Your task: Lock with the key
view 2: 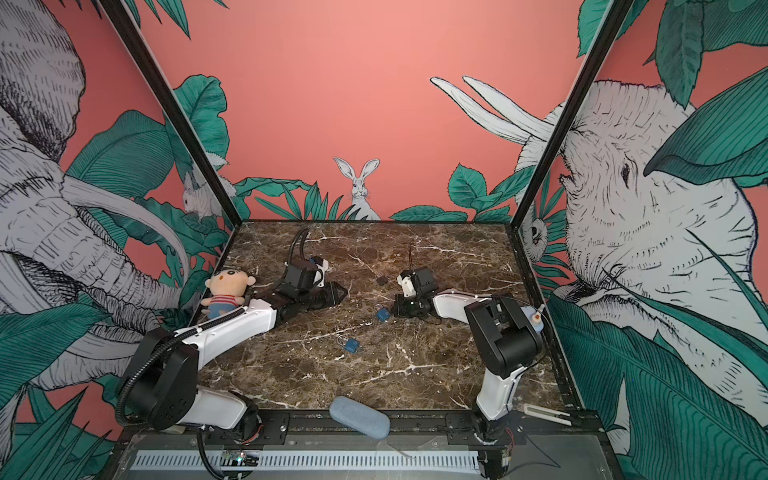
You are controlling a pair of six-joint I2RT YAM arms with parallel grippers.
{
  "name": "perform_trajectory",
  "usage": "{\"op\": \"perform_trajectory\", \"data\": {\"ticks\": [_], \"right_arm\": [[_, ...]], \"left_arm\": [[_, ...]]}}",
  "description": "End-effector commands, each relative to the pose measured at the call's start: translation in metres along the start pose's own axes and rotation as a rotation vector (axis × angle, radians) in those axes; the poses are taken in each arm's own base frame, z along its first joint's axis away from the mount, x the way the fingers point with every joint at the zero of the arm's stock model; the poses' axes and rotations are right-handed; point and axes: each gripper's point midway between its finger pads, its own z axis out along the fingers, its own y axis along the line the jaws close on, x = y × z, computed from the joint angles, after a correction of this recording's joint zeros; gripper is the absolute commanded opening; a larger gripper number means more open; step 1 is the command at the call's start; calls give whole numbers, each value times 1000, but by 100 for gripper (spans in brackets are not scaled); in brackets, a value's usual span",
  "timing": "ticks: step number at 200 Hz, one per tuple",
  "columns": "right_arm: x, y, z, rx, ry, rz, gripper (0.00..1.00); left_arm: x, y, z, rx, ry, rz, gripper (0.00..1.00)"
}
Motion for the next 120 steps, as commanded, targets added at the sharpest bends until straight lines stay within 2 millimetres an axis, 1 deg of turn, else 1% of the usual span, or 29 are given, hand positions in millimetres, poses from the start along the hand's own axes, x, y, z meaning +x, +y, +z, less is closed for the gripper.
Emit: {"op": "perform_trajectory", "data": {"ticks": [1, 18, 36, 60, 74, 93, 120], "right_arm": [[-9, 3, 4, 0, -23, -10, 2], [-8, 3, 4, 1, -21, -11, 6], [-8, 3, 2, 1, -22, -9, 13], [-8, 5, -4, 5, -28, -14, 17], [-9, 7, -11, 13, -36, -20, 20], [-10, 12, -21, 18, -42, -32, 20], [-8, 20, -42, 43, -52, -65, 20]], "left_arm": [[2, 2, -2, 4, 5, -8, 41], [1, 2, -1, 7, 5, -9, 41], [1, 3, 0, 8, 8, -12, 41], [1, 3, 0, 10, 9, -16, 41], [0, 3, 0, 11, 6, -15, 41], [-1, 4, -2, 10, 0, -15, 41], [-3, 7, -7, 1, -8, -12, 41]]}}
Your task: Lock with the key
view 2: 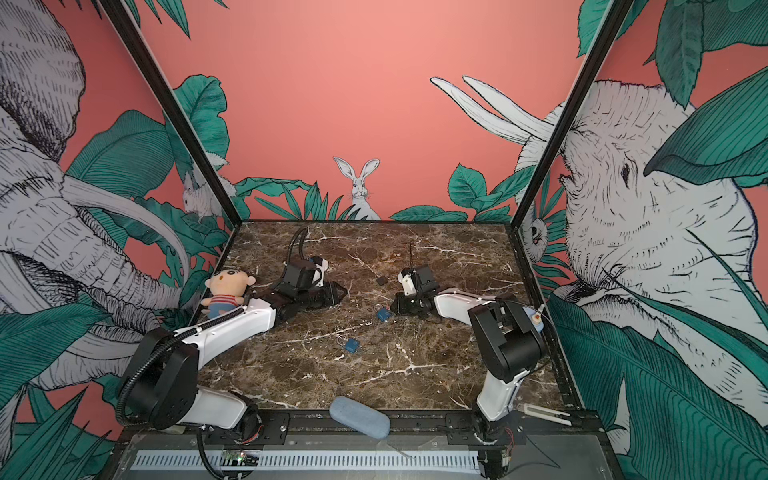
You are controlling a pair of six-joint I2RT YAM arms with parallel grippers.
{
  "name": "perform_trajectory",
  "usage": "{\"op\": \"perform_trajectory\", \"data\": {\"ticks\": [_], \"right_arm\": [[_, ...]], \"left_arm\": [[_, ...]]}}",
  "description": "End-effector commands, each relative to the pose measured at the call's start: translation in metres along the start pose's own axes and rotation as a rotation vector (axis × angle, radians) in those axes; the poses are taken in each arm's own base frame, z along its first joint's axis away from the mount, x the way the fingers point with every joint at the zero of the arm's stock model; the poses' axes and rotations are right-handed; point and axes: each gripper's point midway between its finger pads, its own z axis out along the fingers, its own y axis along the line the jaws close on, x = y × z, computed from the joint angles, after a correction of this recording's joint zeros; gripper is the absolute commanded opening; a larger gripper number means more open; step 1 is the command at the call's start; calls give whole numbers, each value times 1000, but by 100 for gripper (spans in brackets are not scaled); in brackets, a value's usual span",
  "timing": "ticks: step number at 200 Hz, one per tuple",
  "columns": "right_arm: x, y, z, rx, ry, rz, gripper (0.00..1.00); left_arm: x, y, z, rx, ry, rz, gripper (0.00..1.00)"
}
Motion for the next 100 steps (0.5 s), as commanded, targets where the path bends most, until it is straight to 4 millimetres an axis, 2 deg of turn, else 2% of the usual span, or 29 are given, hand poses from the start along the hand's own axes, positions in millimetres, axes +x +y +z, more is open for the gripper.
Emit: {"op": "perform_trajectory", "data": {"ticks": [1, 7, 11, 28, 51, 75, 100], "right_arm": [[-3, 11, -23, 24, -27, -55, 20], [2, 10, -24, 33, -12, -59, 20], [-2, 18, -34, 23, -34, -78, 20], [4, 31, -45, 15, -39, -121, 21], [20, 42, -53, 81, -21, -216, 21], [41, 61, -50, 90, 18, -326, 22], [57, 78, -39, 107, 59, -469, 29]], "left_arm": [[-1, 4, -6, -6, -9, 0, 41], [-1, 5, -8, -8, -11, 2, 41], [-2, 6, -10, -10, -13, 3, 42], [-2, 12, -17, -31, -14, 4, 41], [2, 25, -29, -71, -12, -5, 41], [10, 41, -42, -107, -7, -28, 41], [22, 55, -53, -145, 7, -54, 41]]}}
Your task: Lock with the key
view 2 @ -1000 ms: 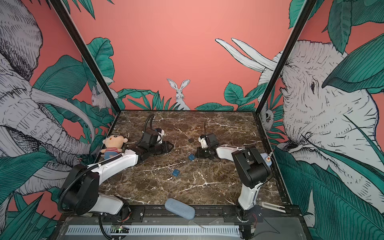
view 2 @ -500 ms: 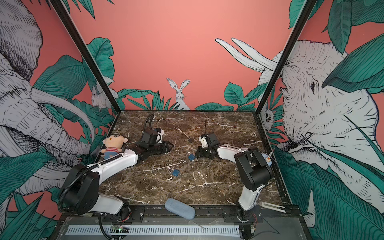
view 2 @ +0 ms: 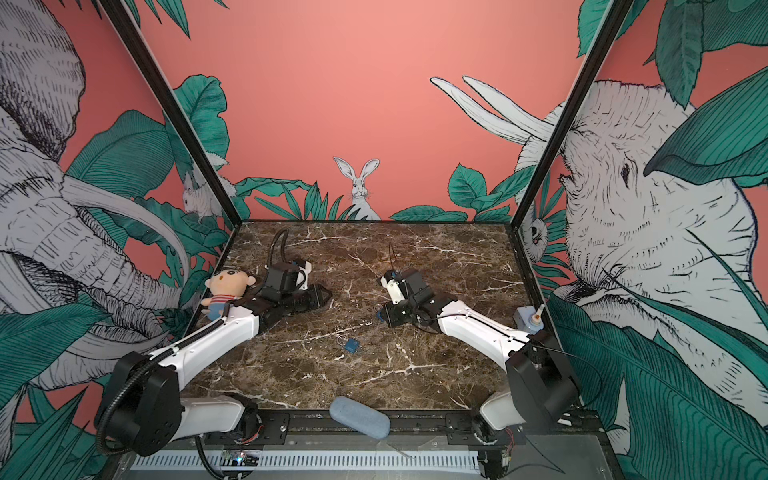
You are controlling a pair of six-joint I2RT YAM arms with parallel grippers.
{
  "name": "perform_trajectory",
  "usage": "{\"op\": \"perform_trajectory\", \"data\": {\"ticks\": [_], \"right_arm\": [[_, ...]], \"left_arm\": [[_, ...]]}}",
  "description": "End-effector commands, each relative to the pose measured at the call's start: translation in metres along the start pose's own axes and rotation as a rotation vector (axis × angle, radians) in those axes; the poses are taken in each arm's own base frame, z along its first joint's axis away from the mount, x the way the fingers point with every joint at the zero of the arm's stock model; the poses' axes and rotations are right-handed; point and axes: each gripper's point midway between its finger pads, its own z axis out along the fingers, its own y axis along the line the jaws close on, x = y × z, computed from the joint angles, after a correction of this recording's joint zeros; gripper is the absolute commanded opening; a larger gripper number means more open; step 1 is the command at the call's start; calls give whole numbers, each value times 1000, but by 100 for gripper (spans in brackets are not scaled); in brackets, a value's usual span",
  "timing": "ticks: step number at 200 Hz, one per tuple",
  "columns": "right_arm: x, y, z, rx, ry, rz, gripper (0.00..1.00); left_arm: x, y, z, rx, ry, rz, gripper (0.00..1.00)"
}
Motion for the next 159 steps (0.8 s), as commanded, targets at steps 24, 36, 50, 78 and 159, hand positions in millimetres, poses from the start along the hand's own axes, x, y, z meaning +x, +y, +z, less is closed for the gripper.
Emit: {"op": "perform_trajectory", "data": {"ticks": [24, 36, 50, 78, 159], "right_arm": [[20, 23, 21, 72, 92, -265, 37], [23, 31, 30, 64, 118, -311, 40], [28, 37, 43, 59, 151, -363, 43], [31, 50, 64, 65, 182, -458, 47], [43, 61, 98, 72, 249, -591, 53]], "left_arm": [[30, 33, -19, -90, 47, -51, 41], [33, 38, -23, -88, 37, -75, 41], [35, 43, -28, -87, 27, -100, 41], [38, 51, -39, -91, 13, -126, 41], [45, 65, -47, -91, 6, -177, 42]]}}
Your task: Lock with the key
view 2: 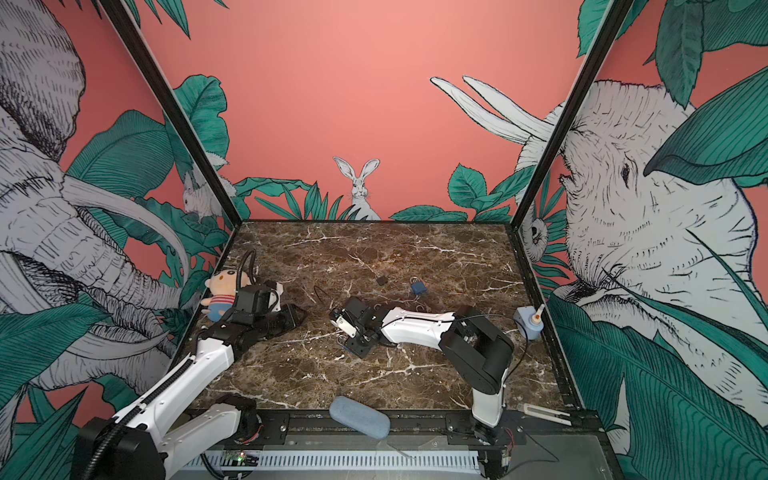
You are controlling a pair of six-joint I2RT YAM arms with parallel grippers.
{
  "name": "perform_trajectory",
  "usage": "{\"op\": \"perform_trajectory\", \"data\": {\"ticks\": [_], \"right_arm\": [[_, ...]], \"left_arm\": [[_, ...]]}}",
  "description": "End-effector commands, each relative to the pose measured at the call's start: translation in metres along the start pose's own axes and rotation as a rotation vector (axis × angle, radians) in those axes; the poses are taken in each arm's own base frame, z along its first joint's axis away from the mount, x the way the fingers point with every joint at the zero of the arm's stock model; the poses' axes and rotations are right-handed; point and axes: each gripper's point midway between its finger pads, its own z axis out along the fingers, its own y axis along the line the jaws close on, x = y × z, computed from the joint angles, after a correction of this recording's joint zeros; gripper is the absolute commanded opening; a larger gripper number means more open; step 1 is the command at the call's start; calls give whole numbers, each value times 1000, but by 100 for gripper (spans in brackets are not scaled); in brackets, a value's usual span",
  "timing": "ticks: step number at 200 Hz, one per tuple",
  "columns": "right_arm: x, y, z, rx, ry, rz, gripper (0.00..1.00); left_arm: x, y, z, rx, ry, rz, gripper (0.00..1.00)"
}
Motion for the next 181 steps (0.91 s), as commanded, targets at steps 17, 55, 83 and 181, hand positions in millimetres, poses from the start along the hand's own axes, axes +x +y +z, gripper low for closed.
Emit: {"op": "perform_trajectory", "data": {"ticks": [17, 55, 83, 181], "right_arm": [[-7, 2, 5, 14, 0, -48, 52], [-4, 3, 14, 12, 31, -38, 48], [-2, 3, 18, 12, 46, -28, 48], [11, -4, 24, 58, 108, 0, 40]], "left_arm": [[7, 8, -1, -9, 13, -30, 42], [5, 6, -2, 0, 8, -33, 42], [5, 8, -1, -4, 6, -33, 42], [4, 10, 4, -4, 12, -46, 42]]}}
